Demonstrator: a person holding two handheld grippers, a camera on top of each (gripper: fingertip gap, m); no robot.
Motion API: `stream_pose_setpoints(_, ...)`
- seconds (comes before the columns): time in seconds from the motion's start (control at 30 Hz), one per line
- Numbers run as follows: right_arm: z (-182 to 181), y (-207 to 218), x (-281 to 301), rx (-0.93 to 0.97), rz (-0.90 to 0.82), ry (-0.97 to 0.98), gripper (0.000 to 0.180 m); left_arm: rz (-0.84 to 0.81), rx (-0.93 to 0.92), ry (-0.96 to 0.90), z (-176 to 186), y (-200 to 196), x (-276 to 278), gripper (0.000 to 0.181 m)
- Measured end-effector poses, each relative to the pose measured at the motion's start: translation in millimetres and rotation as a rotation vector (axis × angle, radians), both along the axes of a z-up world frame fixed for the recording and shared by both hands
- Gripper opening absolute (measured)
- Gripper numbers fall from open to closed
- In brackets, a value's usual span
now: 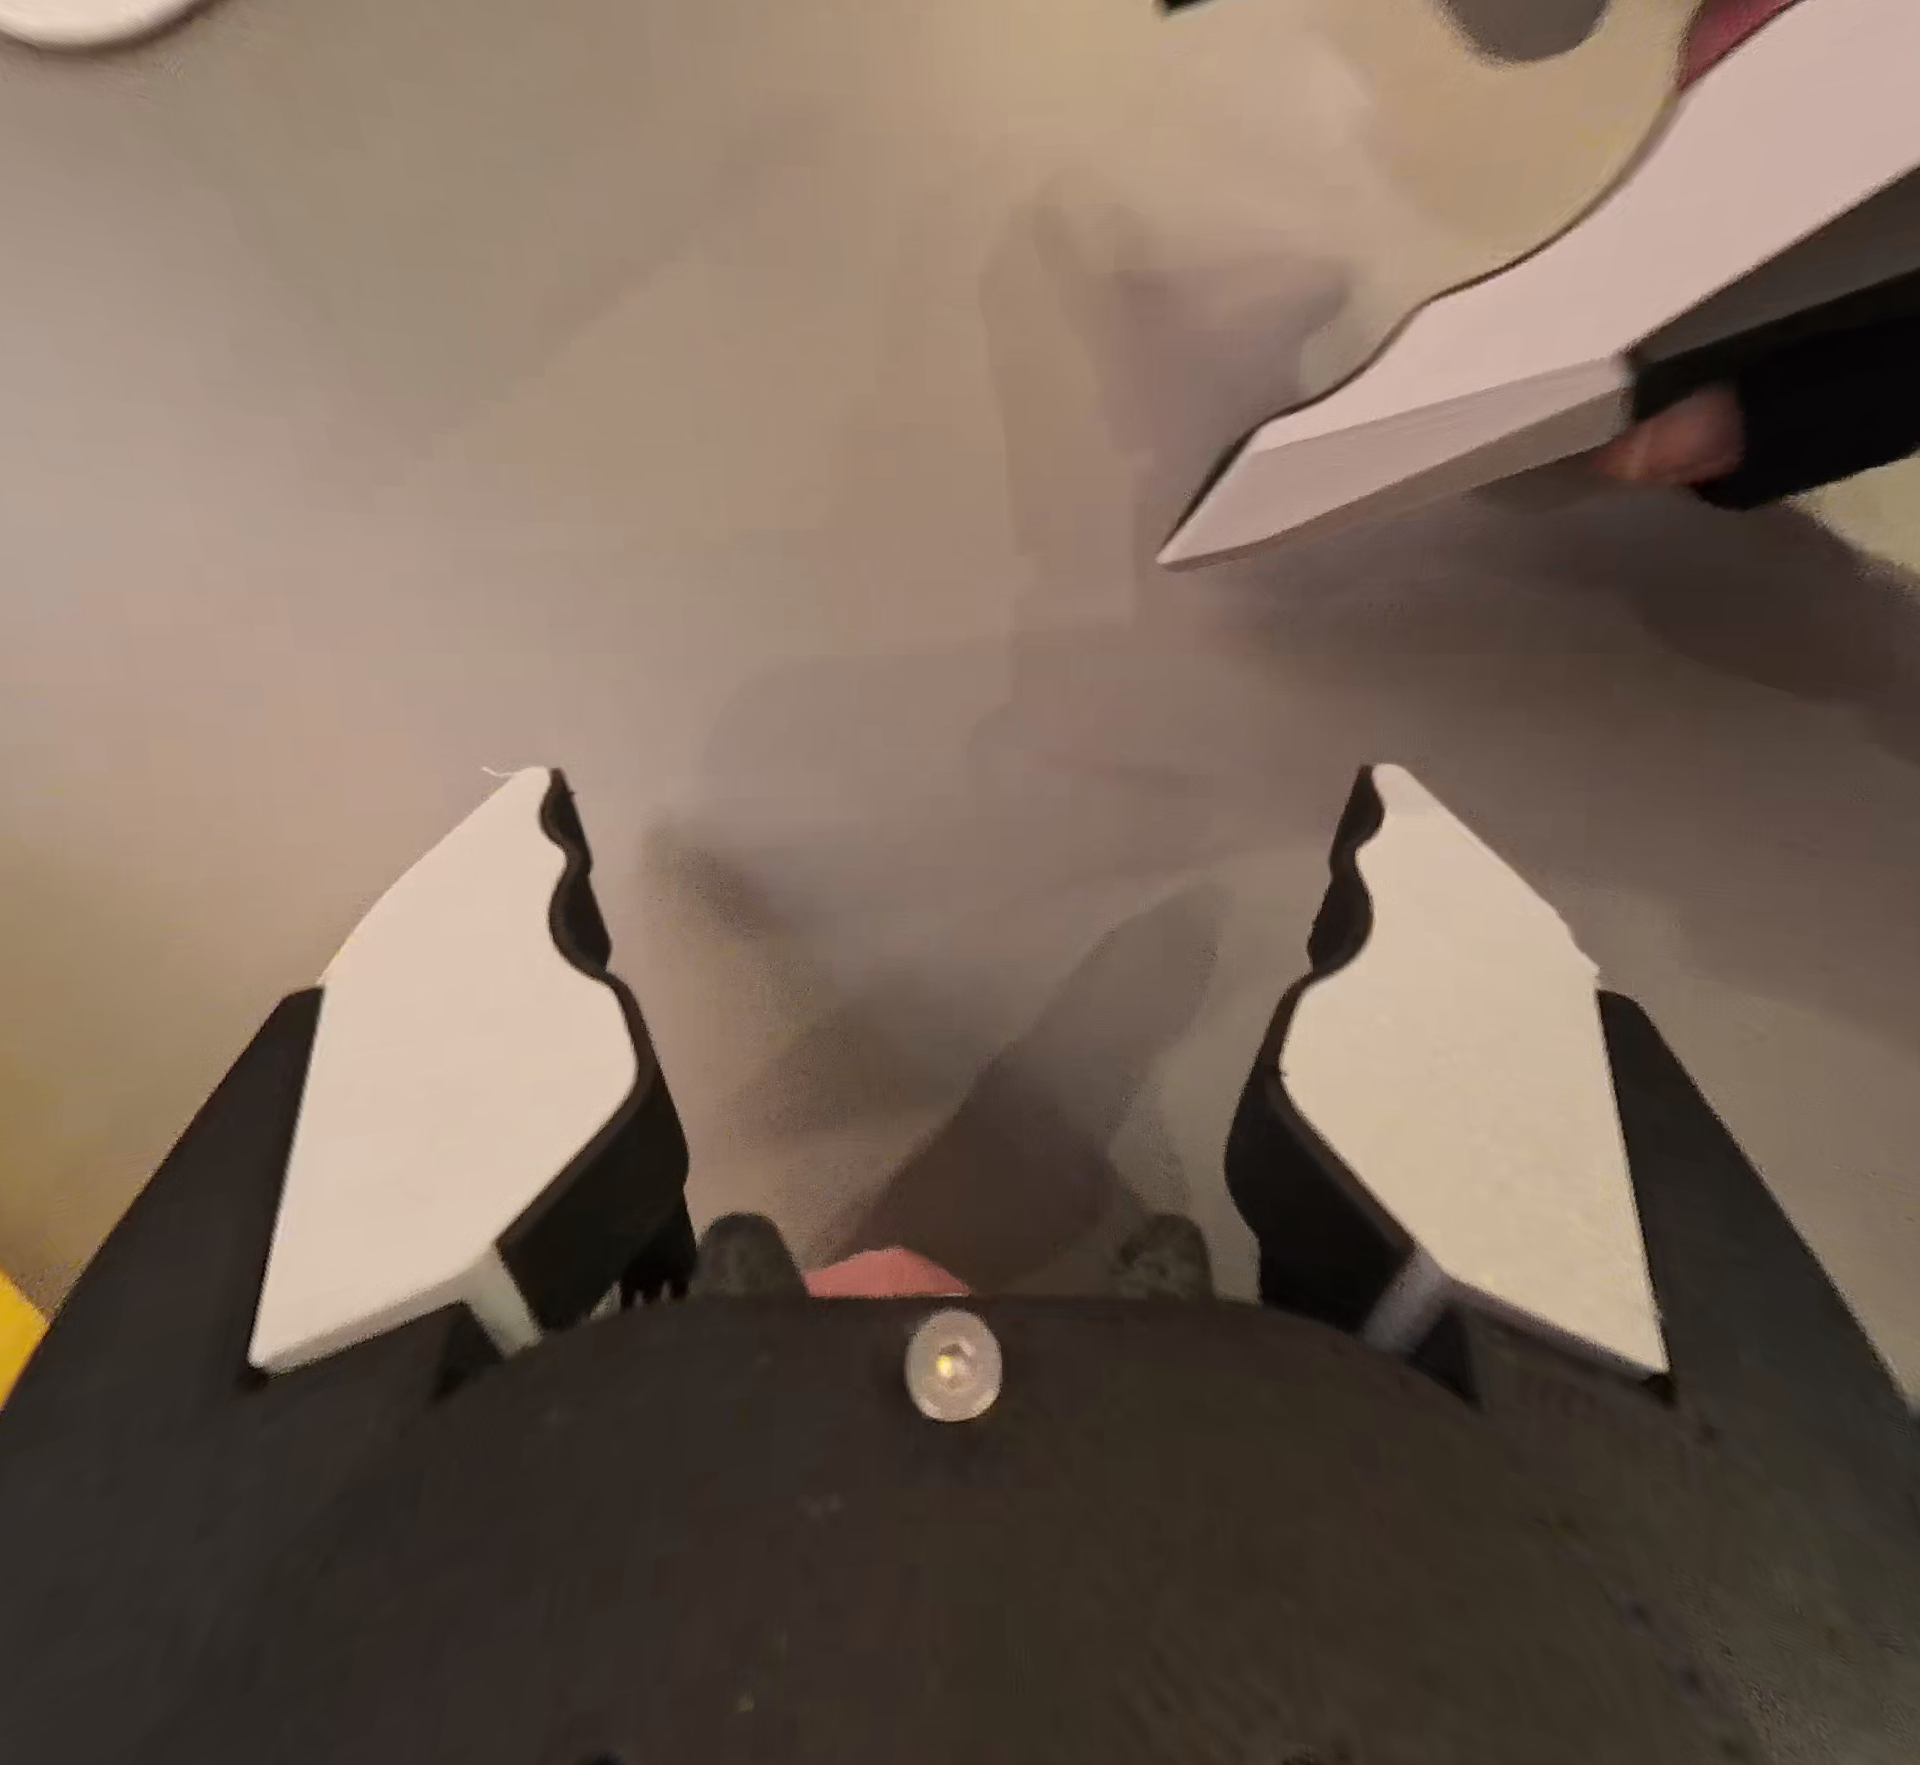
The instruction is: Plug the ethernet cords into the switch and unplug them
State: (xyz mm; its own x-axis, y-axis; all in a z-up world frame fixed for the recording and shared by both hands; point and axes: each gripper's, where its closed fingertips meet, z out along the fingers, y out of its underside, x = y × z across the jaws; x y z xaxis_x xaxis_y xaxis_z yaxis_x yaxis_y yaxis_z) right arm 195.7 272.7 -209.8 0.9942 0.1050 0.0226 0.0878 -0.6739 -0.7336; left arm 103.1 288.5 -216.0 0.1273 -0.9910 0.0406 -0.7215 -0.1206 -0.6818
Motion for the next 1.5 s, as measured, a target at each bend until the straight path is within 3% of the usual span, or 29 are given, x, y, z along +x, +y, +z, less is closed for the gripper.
stream_pose_setpoints(0.03, -3, 0, -1, -0.007, 0.003, 0.007, 0.118, 0.030, 0.005, 0.035, -8, 4, -1, 0.136)
stream_pose_setpoints(0.17, -9, 0, -2, -0.027, 0.012, 0.002, 0.119, 0.070, 0.017, 0.130, -26, 6, -2, 0.146)
stream_pose_setpoints(1.5, -22, -2, 2, -0.067, 0.018, 0.027, 0.118, 0.080, 0.024, 0.098, -25, 8, -1, 0.147)
